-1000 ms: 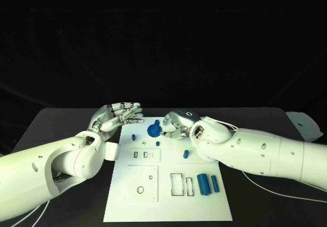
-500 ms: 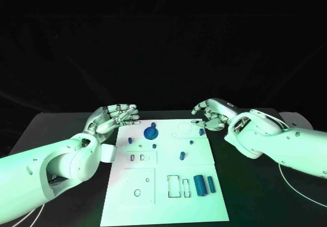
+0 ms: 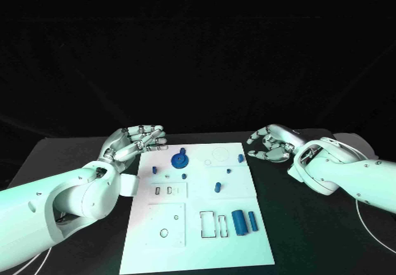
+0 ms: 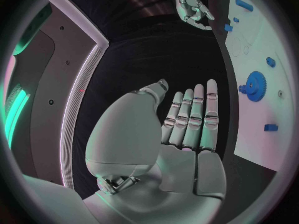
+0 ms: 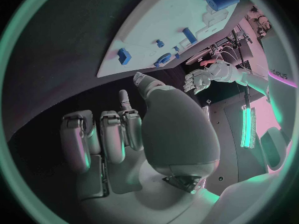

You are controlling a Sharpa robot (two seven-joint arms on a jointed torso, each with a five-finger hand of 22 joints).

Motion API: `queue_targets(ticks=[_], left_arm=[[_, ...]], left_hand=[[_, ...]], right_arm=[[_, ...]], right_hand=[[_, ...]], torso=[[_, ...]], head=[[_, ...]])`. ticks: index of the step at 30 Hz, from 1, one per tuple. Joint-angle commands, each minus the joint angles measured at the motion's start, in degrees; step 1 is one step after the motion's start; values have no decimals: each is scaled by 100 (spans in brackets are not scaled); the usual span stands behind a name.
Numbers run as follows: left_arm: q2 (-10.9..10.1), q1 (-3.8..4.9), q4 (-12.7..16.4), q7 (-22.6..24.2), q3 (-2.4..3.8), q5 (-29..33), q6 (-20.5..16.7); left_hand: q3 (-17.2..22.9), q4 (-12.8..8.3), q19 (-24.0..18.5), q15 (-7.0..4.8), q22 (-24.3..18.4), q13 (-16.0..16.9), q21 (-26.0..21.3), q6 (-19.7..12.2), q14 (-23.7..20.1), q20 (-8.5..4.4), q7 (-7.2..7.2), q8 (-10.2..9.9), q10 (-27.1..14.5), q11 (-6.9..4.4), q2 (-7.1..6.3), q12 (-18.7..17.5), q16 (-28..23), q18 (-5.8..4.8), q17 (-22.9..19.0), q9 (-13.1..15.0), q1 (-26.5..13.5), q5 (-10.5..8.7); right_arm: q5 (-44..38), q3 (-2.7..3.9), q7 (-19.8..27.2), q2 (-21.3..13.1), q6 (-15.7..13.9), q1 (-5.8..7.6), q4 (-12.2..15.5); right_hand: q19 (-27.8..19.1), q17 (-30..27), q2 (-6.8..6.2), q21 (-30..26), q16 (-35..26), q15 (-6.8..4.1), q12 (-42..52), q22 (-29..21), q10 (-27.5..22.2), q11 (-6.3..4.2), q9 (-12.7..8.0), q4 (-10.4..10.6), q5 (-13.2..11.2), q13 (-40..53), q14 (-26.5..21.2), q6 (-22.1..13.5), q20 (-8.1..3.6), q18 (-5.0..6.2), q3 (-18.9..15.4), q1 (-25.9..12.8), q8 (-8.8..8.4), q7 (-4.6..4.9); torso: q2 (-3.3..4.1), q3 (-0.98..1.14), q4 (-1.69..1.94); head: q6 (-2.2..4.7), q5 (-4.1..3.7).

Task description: Assemble the parts on the task board

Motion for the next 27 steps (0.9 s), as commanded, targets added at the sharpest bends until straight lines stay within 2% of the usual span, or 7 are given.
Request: queue_targets(ticks=[1,12,17,27], left_arm=[[5,4,9,52,4,-17,114],[10,4,2,52,4,-17,122],[6,4,0,50,4,-17,121],[-6,4,1,48,4,-17,117]], left_hand=[[34,-11,3,-5,-9,-7,37,2,-32,6,132,-12,-8,14,-7,-11,-22,71,8,-7,-35,-1],[34,-11,3,-5,-9,-7,37,2,-32,6,132,-12,-8,14,-7,-11,-22,71,8,-7,-35,-1],[34,-11,3,-5,-9,-7,37,2,-32,6,132,-12,-8,14,-7,-11,-22,71,8,-7,-35,-1],[42,-24,3,-7,-11,-4,40,11,-29,7,125,-12,0,9,-9,-7,-27,72,15,-7,-35,-2]], right_arm=[[126,0,256,72,220,-47,-107],[112,-12,184,424,274,-143,-486],[78,-17,127,525,368,-195,-609],[47,-20,94,600,439,-255,-674]], right_hand=[[610,1407,10,25,-3,-19,-29,1506,75,-12,-10,-41,-3,967,571,-12,-34,-82,10,73,-32,11],[610,1430,14,25,5,-16,-27,1506,76,-9,-22,-84,11,969,577,-54,-32,-82,60,128,-80,14],[610,1436,8,25,7,-15,-40,1506,64,-10,-28,-109,19,958,578,-79,-31,-82,85,152,-106,13],[610,1439,-6,25,8,-14,-46,1506,58,-9,-35,-131,23,954,579,-109,-30,-82,102,165,-134,15]], torso=[[4,-13,9],[3,-20,18],[3,-18,10],[-2,-17,-1]], head=[[-14,13],[-54,11],[-74,18],[-95,35]])
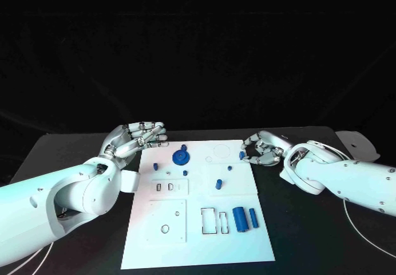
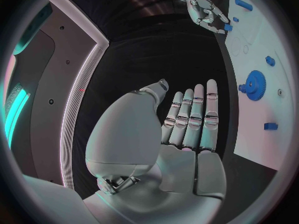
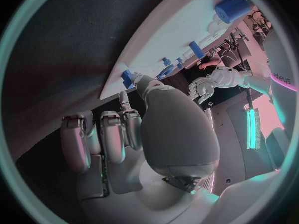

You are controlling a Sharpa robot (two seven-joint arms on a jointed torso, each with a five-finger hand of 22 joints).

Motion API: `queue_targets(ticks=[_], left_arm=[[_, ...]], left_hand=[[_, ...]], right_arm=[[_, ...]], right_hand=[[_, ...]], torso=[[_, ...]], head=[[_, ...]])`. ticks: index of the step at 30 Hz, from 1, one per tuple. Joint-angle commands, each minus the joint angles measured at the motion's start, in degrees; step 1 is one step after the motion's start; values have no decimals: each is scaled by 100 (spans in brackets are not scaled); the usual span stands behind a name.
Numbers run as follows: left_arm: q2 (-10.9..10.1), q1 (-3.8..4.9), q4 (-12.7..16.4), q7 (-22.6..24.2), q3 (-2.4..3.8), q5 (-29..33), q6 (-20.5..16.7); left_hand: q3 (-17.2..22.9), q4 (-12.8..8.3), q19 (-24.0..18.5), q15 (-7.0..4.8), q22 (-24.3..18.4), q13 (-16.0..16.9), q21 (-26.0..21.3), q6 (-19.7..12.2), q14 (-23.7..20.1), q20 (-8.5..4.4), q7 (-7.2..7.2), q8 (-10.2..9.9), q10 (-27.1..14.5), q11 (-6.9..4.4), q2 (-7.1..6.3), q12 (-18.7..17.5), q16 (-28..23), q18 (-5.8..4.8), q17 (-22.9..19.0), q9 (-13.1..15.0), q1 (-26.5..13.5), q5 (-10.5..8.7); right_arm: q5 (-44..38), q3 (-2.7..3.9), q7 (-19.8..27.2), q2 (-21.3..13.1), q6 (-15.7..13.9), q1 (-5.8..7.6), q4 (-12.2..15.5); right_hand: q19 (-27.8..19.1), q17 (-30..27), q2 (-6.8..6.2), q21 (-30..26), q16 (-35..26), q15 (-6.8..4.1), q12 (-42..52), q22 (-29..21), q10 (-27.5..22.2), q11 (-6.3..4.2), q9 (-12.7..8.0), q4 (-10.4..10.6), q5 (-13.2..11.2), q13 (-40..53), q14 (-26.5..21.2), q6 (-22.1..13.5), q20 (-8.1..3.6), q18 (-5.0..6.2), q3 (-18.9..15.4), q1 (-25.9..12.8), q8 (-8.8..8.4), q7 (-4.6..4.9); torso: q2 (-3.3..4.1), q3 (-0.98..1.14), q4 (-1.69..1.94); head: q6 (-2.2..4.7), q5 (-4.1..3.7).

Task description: Assemble the parts on the task board

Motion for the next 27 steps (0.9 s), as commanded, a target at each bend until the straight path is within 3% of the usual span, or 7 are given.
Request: queue_targets(ticks=[1,27], left_arm=[[3,6,10,47,4,-17,100],[-4,6,10,36,4,-17,95]], left_hand=[[18,1,3,-7,-5,-4,39,11,-29,7,125,-12,1,9,-9,-7,-27,71,5,-7,-35,-2],[18,1,3,-7,-5,-4,39,11,-29,7,125,-12,1,9,-9,-7,-27,71,5,-7,-35,-2]], right_arm=[[-54,-1,-25,19,157,-11,-8],[-49,0,-105,191,229,-46,-164]], right_hand=[[610,1441,13,25,8,-14,-25,1508,58,-9,-6,-23,23,955,579,-44,-30,-82,4,61,-26,-8],[610,1475,163,25,20,-37,69,1508,130,-32,55,-29,44,1024,588,324,-44,-82,206,-3,87,-39]], torso=[[-1,1,-1],[-6,2,1]], head=[[-7,2],[-29,-1]])
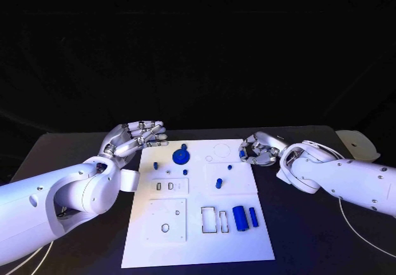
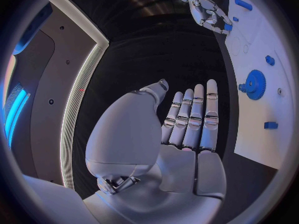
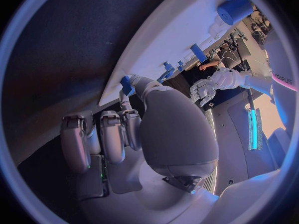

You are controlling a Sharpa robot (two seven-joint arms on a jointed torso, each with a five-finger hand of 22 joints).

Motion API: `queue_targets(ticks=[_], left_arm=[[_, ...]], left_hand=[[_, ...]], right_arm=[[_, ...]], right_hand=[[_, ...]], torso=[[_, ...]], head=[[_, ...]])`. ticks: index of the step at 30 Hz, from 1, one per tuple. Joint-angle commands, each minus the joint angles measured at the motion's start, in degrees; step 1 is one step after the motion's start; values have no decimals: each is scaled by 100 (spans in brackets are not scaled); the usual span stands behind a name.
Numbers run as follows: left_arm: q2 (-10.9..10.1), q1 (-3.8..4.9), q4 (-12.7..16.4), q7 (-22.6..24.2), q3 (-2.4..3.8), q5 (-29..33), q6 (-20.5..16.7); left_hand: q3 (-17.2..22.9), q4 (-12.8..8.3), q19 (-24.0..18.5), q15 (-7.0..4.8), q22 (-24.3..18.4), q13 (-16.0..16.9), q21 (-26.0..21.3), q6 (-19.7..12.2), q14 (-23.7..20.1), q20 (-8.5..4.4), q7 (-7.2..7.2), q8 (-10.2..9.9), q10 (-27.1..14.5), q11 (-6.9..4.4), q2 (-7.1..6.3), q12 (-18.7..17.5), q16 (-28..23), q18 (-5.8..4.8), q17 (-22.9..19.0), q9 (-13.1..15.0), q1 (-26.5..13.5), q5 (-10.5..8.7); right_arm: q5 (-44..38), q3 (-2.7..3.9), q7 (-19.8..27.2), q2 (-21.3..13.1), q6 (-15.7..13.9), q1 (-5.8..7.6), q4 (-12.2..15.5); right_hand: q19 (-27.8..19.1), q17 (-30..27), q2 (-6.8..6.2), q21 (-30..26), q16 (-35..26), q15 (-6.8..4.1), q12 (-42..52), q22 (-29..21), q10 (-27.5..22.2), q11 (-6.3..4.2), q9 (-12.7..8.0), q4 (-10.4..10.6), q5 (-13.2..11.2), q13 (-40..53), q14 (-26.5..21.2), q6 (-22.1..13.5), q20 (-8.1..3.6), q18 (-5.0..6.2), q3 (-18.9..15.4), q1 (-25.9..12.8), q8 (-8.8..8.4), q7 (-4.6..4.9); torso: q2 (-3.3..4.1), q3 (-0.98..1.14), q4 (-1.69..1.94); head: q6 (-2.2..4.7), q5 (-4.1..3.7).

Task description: Assemble the parts on the task board

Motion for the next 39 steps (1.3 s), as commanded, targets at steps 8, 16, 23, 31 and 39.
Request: queue_targets(ticks=[8,16,23,31,39], left_arm=[[2,5,8,34,4,-17,91],[3,5,7,33,4,-17,91],[5,5,0,32,4,-17,94],[2,5,-15,28,4,-17,96],[22,5,-45,7,4,-17,99]], left_hand=[[23,-7,2,-6,-8,-5,41,12,-30,7,128,-17,-2,10,-10,-9,-34,72,13,-10,-43,-2],[23,-7,2,-6,-8,-5,41,12,-30,7,128,-17,-2,10,-10,-9,-34,72,13,-10,-43,-2],[23,-7,2,-6,-8,-5,41,12,-30,7,128,-17,-2,10,-10,-9,-34,72,13,-10,-43,-2],[23,-7,2,-6,-8,-5,41,12,-30,7,128,-17,-2,10,-10,-9,-34,72,13,-10,-43,-2],[30,-15,1,-6,-11,-4,43,14,-30,7,127,-21,-3,10,-10,-9,-42,72,21,-12,-49,-2]], right_arm=[[-45,-1,-50,6,67,-9,-21],[50,-1,98,0,-402,-9,0],[225,0,175,-13,-739,-10,77],[260,17,-97,-122,-842,18,495],[-264,27,-1033,-37,-851,171,1338]], right_hand=[[610,1480,89,25,23,-42,44,1510,135,-38,12,-3,20,1028,590,71,-50,-82,76,-13,33,-8],[610,1505,245,25,32,-115,167,1510,236,-139,116,-42,210,1124,597,376,-109,-82,214,-67,231,-129],[610,1505,391,25,32,-204,217,1510,284,-247,239,-100,197,1165,597,531,-192,-82,283,-103,431,-251],[610,1505,421,25,32,-232,199,1510,274,-275,284,-155,214,1152,597,519,-222,-82,312,-91,484,-277],[610,1505,456,25,32,-239,179,1510,260,-277,313,-204,187,1137,597,480,-236,-82,342,-80,512,-274]], torso=[[-3,2,-4],[-2,3,-4],[-4,4,0],[-21,-10,-11],[-45,-18,-24]], head=[[-6,-2],[-17,-4],[-35,-1],[-44,10],[-73,97]])
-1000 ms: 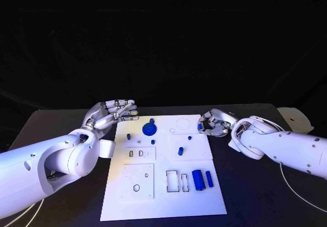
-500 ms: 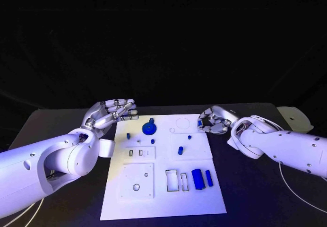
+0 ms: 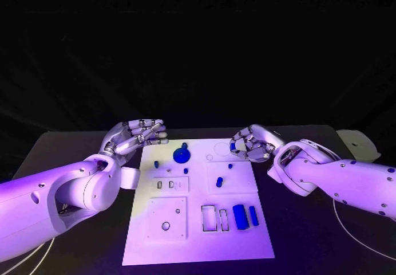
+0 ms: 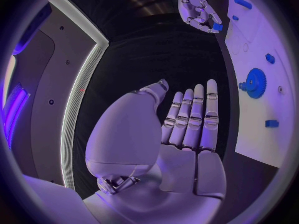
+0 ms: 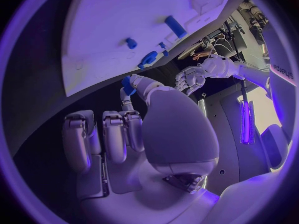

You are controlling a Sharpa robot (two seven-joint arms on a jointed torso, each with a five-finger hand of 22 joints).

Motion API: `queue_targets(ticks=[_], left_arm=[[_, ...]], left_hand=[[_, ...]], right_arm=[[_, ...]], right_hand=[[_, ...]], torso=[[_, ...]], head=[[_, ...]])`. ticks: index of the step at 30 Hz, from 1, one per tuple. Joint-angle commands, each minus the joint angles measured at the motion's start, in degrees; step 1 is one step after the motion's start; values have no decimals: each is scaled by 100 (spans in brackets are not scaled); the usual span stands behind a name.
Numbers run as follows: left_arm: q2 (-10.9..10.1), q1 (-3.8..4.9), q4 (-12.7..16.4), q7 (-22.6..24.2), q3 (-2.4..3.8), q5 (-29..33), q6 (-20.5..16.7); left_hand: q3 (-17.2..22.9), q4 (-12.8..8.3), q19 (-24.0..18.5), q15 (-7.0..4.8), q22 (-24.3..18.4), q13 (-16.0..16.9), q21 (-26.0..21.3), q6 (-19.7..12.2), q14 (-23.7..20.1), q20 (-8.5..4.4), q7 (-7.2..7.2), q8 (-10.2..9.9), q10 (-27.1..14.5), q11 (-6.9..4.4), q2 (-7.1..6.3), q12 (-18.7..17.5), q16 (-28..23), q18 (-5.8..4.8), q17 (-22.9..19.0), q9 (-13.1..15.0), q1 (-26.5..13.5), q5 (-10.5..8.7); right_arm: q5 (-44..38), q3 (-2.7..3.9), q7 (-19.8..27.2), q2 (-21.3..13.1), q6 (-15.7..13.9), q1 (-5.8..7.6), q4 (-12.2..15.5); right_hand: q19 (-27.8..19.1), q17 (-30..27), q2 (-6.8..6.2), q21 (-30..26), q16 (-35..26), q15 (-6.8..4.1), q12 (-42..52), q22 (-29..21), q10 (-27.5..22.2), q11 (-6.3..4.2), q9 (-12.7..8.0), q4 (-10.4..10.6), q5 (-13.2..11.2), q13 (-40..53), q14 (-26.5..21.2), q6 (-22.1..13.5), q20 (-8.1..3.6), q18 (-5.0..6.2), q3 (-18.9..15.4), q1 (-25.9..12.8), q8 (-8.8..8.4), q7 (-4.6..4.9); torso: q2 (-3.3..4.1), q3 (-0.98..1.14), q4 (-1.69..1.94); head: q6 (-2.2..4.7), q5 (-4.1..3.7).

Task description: Assemble the parts on the task board

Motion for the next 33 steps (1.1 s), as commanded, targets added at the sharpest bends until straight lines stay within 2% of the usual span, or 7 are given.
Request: queue_targets(ticks=[1,5,8,11,15,26,33], left_arm=[[31,5,1,12,4,-17,99],[99,5,-45,-4,4,-16,107],[148,4,-94,-11,4,-15,110],[190,4,-147,-15,3,-14,106],[210,4,-189,-12,3,-13,93],[219,5,-212,0,3,-12,75],[212,5,-219,1,3,-12,69]], left_hand=[[30,-15,1,-6,-6,-4,20,14,-30,7,127,-21,-3,10,-10,-9,-20,72,6,-8,-49,-2],[30,-15,1,-6,-6,-4,20,14,-30,7,127,-21,-3,10,-10,-9,-20,72,6,-8,-49,-2],[30,-15,1,-6,-6,-4,20,14,-30,7,127,-21,-3,10,-10,-9,-20,72,6,-8,-49,-2],[30,-15,1,-6,-6,-4,20,14,-30,7,127,-21,-3,10,-10,-9,-20,72,6,-8,-49,-2],[30,-15,0,-5,-7,-4,20,16,-31,8,124,-22,0,9,-12,-8,-23,72,9,-8,-56,-3],[30,-15,0,-5,-7,-4,20,16,-31,8,124,-22,0,9,-12,-8,-23,72,9,-8,-56,-3],[33,-18,0,-6,-8,-3,21,20,-32,8,121,-22,3,7,-10,-6,-26,72,12,-8,-58,-2]], right_arm=[[-469,0,-781,120,-69,26,271],[-835,-12,-1222,471,5,37,528],[-1061,-34,-1360,696,89,24,584],[-1347,-61,-1475,948,191,-17,597],[-1599,-88,-1586,1213,286,-104,557],[-1932,-132,-1790,1759,436,-373,250],[-2001,-144,-1853,1948,511,-488,100]], right_hand=[[599,1508,94,25,32,-33,-21,1506,271,-42,195,-19,-17,1133,596,94,-41,-82,34,8,181,-114],[599,1508,102,25,32,-34,-16,1506,275,-44,201,-26,-15,1138,596,94,-42,-82,40,9,188,-115],[599,1508,105,25,32,-34,-16,1506,275,-44,205,-32,-14,1138,596,91,-43,-82,43,10,192,-116],[599,1508,107,25,32,-35,-15,1506,277,-45,210,-38,-19,1139,596,88,-44,-82,45,7,197,-116],[599,1508,104,25,32,-36,-15,1506,277,-44,214,-41,-27,1139,596,84,-45,-82,43,0,202,-115],[599,1508,106,25,32,-36,-20,1506,274,-44,220,-42,-32,1135,596,83,-47,-82,42,-11,209,-116],[599,1508,105,25,32,-37,-20,1506,274,-44,228,-40,-36,1135,596,78,-48,-82,38,-36,218,-115]], torso=[[-20,-6,-3],[-29,-10,14],[-41,-6,28],[-45,-15,30],[-40,-14,9],[-29,-2,31],[-33,0,18]], head=[[-32,65],[-54,154],[-84,211],[-105,252],[-126,303],[-181,393],[-230,453]])
